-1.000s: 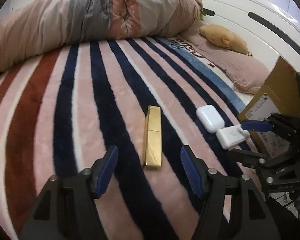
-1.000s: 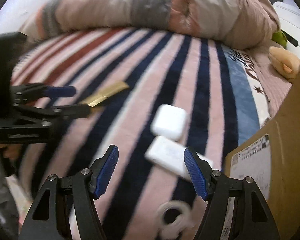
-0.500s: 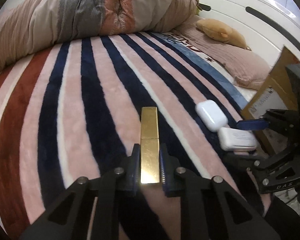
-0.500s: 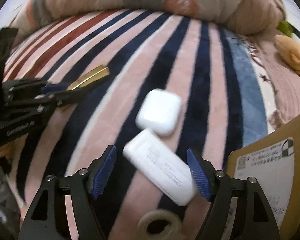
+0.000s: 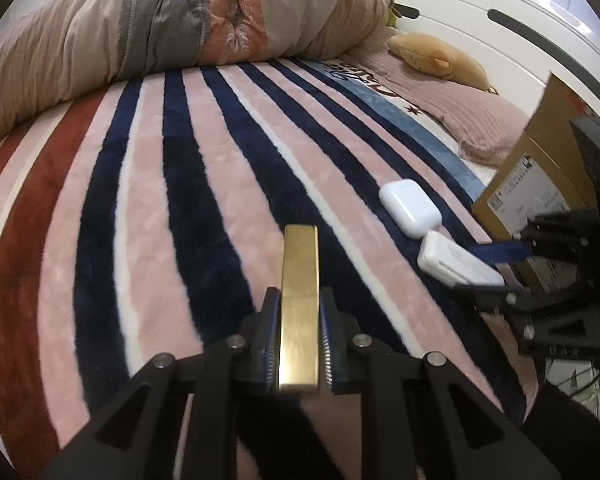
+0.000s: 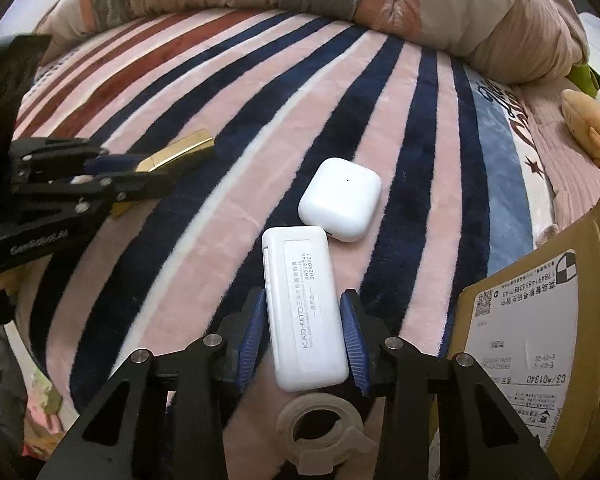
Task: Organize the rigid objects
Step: 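Grasp the white rectangular box with the right gripper while the left grasps the gold tube, then place the white box and gold tube into the cardboard box with both grippers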
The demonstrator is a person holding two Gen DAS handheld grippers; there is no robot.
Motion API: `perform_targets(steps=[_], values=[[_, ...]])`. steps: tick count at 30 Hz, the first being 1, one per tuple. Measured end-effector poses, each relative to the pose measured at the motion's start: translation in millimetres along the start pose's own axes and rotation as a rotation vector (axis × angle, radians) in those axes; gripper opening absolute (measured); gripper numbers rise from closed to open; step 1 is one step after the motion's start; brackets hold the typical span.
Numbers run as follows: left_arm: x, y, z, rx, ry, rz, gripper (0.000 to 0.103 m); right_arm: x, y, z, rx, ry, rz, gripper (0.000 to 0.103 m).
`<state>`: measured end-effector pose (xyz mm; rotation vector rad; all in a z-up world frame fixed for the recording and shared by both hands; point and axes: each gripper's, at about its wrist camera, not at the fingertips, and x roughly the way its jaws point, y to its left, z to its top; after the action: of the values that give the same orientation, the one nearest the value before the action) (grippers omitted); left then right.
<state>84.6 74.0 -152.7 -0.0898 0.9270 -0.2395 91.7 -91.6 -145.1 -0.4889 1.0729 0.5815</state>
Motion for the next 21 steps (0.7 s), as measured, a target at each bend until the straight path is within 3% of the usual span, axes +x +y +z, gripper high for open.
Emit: perform_targets(steps=[5, 10, 16, 21], values=[[1, -1, 3, -0.017, -0.019, 0.01, 0.015, -5, 7, 5, -0.007, -0.044, 0.01, 0.032], [-20, -6, 3, 0.001, -0.036, 0.019, 0.015, -38, 28, 6, -0.041, -0.136, 0.061, 0.032], [-81, -28, 12, 0.037, -0.122, 0.06, 0.015, -102, 43, 5, -0.077, -0.276, 0.104, 0.032], [-131, -63, 23, 0.084, -0.19, 0.063, 0.015, -157, 30, -9, -0.063, -0.391, 0.091, 0.032]])
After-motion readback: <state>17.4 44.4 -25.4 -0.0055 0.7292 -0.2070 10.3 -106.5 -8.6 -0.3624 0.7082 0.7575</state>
